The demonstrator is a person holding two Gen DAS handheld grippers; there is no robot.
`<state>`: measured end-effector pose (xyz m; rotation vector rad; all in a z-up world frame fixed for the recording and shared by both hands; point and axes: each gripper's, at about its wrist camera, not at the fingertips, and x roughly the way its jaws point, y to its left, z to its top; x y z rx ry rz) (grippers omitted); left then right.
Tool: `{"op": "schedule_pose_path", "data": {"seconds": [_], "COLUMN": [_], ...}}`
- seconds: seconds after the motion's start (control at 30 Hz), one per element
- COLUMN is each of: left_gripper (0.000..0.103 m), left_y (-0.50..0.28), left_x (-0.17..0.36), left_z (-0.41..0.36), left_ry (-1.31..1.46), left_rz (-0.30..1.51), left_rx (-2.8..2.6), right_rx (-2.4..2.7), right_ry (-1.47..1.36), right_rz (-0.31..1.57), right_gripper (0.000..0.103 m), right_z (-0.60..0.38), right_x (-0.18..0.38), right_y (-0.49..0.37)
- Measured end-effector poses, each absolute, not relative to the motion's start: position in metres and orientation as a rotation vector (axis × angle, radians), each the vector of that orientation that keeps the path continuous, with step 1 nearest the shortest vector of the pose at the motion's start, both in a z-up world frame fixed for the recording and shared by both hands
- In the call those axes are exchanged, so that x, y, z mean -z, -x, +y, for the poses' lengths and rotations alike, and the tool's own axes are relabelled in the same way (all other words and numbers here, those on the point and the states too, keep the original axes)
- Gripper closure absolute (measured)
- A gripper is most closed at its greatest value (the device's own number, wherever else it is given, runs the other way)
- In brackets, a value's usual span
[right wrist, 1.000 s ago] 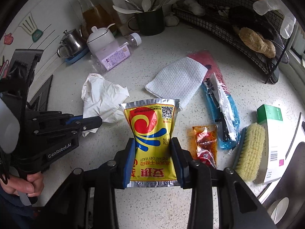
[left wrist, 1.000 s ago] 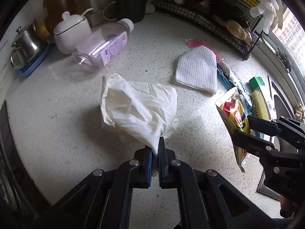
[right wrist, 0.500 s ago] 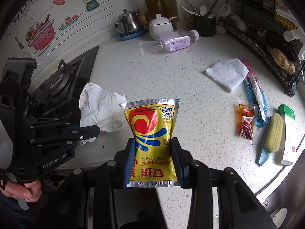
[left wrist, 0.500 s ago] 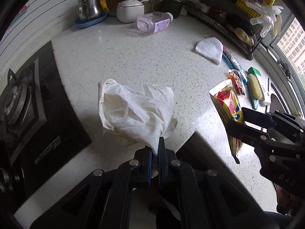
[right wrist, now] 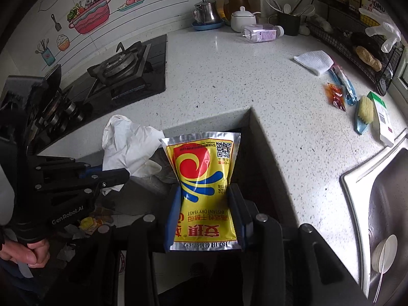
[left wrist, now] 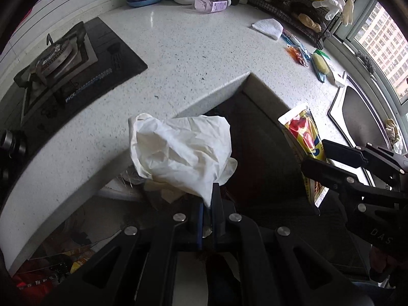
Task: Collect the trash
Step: 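Carry the packet and tissue down and drop them into the red bin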
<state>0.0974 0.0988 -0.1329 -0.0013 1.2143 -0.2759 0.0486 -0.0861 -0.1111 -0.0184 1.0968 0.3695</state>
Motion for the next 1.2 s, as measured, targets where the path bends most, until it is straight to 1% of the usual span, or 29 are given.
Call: {"op": "schedule_pose_path", "data": {"seconds": [0.2,0.4,0.63,0.93,1.03,1.2], "left_gripper": [0.099,0.099,0.099,0.099,0.098,0.098], "left_y": [-0.072,-0.069,-0.083,-0.115,-0.125,-0.138], "left_x": [0.171,0.227,0.311,0.44,0.471,0.512], "left_z": [0.1,0.106,0.107,0.086,0.079,0.07], "left_ry": [0.009,0.023,0.022,0.001,-0.018,-0.019], "left_rz": [1.268,1.309,1.33,1.403,1.414,1.442], "left_rx": [0.283,0.296,0.33,0.39,0.399,0.438], "right_rx": [-0.357,-0.34,-0.359,-0.275,-0.234,-0.214], "right_ry": [0.02,0.029,0.009,-0.04,-0.04,-0.047], "right_rz": [1.148,1.207,1.235,1.297,1.317,1.317], "right_gripper": [0.068,0.068,0.068,0.068,0.068,0.068], "right_z": [-0.082,-0.075,-0.067,-0.08,-0.083,-0.087], "right_x": [0.138,0.189,0.267,0.396,0.428,0.466], "right_y": [-0.028,-0.026,-0.039,-0.066,-0.076,-0.088]}}
